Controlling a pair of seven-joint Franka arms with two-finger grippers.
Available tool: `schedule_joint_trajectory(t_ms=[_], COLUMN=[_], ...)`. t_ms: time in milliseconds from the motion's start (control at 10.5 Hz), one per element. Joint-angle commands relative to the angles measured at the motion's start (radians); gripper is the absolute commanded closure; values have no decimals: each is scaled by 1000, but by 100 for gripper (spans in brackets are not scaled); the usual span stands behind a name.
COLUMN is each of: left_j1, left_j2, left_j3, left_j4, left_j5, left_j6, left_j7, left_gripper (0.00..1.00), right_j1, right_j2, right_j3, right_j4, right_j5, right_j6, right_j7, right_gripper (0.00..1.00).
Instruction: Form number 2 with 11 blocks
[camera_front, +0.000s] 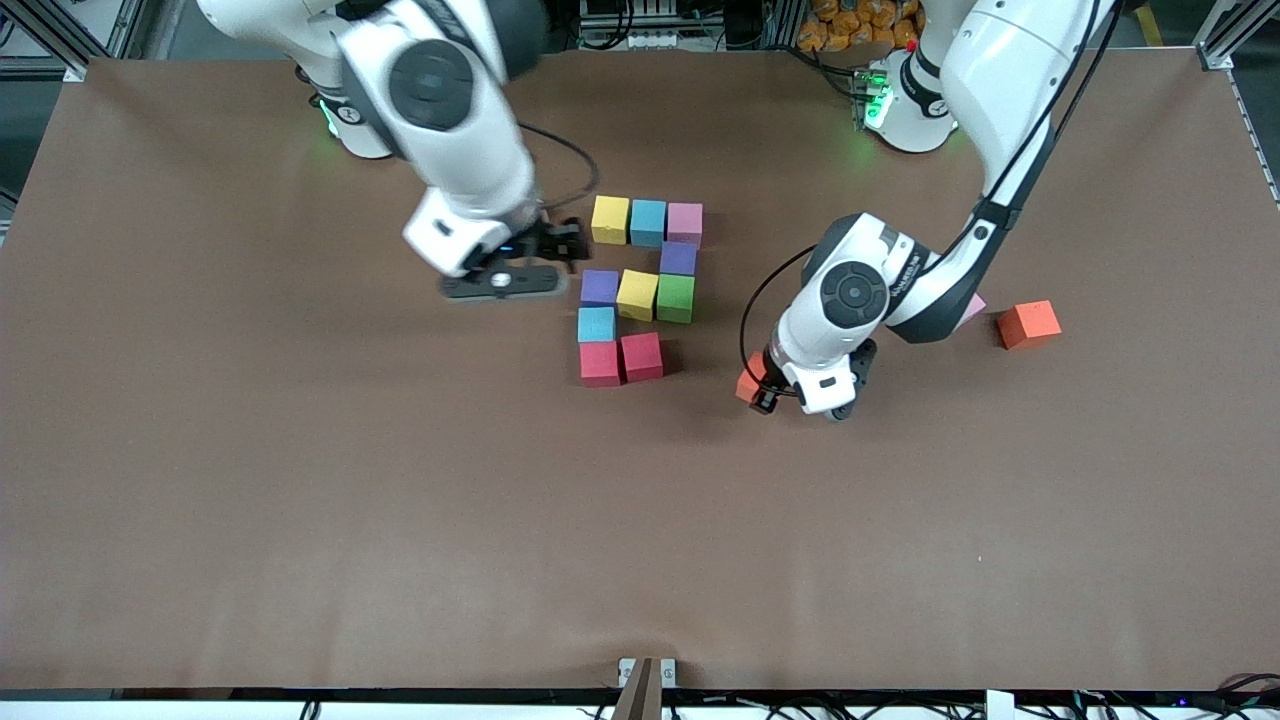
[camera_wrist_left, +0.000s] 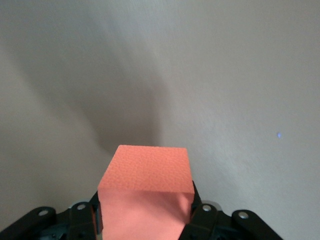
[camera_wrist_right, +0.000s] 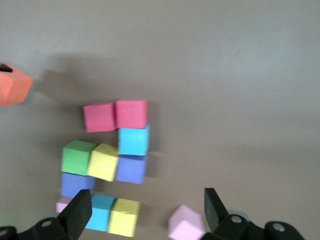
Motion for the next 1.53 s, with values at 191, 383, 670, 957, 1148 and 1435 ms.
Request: schedule_joint_trajectory(t_ms=[191,383,670,957,1148,1435], left_j1=[-60,-77,-101,-109,-118,-133], left_j2=[60,76,91,94,94,94], left_j3=[6,6,7,9,12,13], left_j4=[16,16,15,12,12,10], left_j5=[-13,-7,-7,-6,-6,-4], left_j6=[97,134,160,168,168,167], left_j7=[-240,-369,-449,-518,-618,-662], left_gripper=[39,39,44,44,44,44], right_j1=[-218,-291,-407,-507,-520,-554], right_j2=[-232,-298,-342,-364,-370,-362], right_j3=[14,14,16,22,20,14], right_j4=[-179,-259,-303,-359,-353,-287], right_j5=[1,1,1,7,6,-13], right_j6=[-42,-67,-104,-105,-122,-177], right_j7=[-294,-454,-632,-778,-778,-654], right_gripper=[0,0,0,0,0,0])
